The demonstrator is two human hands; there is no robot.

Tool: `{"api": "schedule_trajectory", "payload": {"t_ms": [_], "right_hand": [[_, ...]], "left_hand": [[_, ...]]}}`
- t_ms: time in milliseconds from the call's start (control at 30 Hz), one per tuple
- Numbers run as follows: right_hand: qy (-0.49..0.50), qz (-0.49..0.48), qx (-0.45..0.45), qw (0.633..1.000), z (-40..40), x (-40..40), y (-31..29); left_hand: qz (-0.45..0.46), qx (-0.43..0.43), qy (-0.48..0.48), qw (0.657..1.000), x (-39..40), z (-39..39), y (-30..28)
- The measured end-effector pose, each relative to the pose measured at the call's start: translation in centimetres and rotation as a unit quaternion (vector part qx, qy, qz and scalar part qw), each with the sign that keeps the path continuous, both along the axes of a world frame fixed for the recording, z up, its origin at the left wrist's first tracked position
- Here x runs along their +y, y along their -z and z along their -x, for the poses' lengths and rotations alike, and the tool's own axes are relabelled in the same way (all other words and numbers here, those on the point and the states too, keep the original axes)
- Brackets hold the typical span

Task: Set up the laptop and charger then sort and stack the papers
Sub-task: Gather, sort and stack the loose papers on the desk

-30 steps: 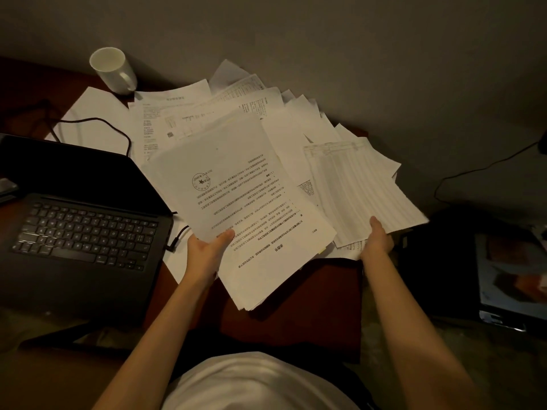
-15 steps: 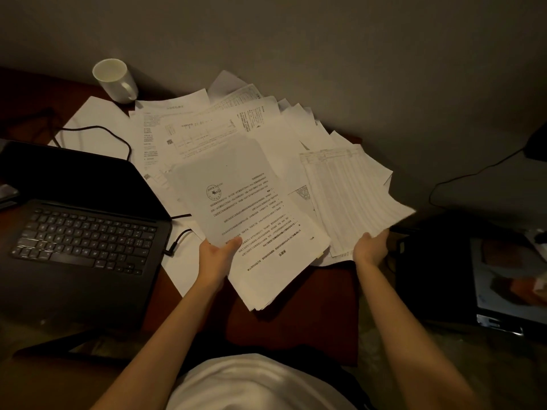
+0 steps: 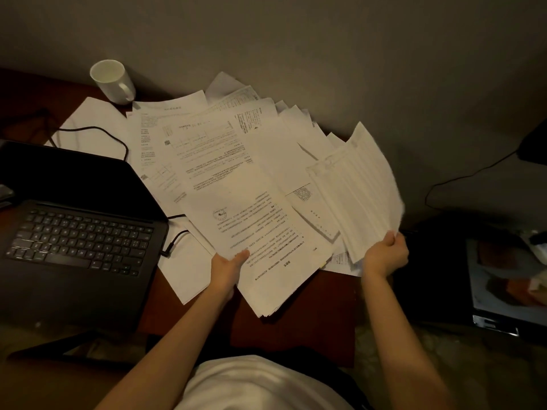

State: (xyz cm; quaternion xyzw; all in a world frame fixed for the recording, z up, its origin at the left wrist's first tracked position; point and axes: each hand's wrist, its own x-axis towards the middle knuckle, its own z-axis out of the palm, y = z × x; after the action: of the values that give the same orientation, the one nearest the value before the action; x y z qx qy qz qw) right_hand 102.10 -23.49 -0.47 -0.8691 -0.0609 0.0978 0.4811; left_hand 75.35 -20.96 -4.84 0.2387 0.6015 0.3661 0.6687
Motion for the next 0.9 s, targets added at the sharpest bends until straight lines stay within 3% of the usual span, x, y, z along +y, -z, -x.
{"api": "schedule_trajectory", "payload": {"t_ms": [133, 233, 333, 400, 467, 633, 900], "right_hand": [[0.057, -0.111, 0.176, 0.976, 0.9, 1.3, -2.0], [0.0, -0.115, 0.291, 0.95, 3.5, 1.4, -2.2], [-0.097, -0.063, 0.302, 0.946, 7.3, -0.2, -0.3], [-0.124, -0.047, 0.334, 0.933, 9.9, -2.2, 1.5], [-0.136, -0.039, 0.362, 0.921, 11.7, -4.0, 2.7], [-0.201, 0.075, 0.246, 0.945, 11.0, -4.6, 3.4], [-0.273, 0.098, 0.366, 0.884, 10.3, -4.9, 4.7]], "left_hand": [[0.011, 0.01, -0.004, 1.0, -0.3, -0.1, 0.1], [0.027, 0.021, -0.005, 0.999, -0.5, 0.1, 0.5], [0.065, -0.042, -0.025, 0.997, -0.8, 0.3, 0.8], [0.105, -0.109, -0.074, 0.986, -1.0, 0.4, 0.5], [0.115, -0.121, -0.104, 0.981, -1.0, 0.7, 0.6], [0.1, -0.171, -0.118, 0.973, -1.2, 0.2, 0.8], [0.116, -0.127, -0.12, 0.978, -0.8, -0.2, 0.5]]}}
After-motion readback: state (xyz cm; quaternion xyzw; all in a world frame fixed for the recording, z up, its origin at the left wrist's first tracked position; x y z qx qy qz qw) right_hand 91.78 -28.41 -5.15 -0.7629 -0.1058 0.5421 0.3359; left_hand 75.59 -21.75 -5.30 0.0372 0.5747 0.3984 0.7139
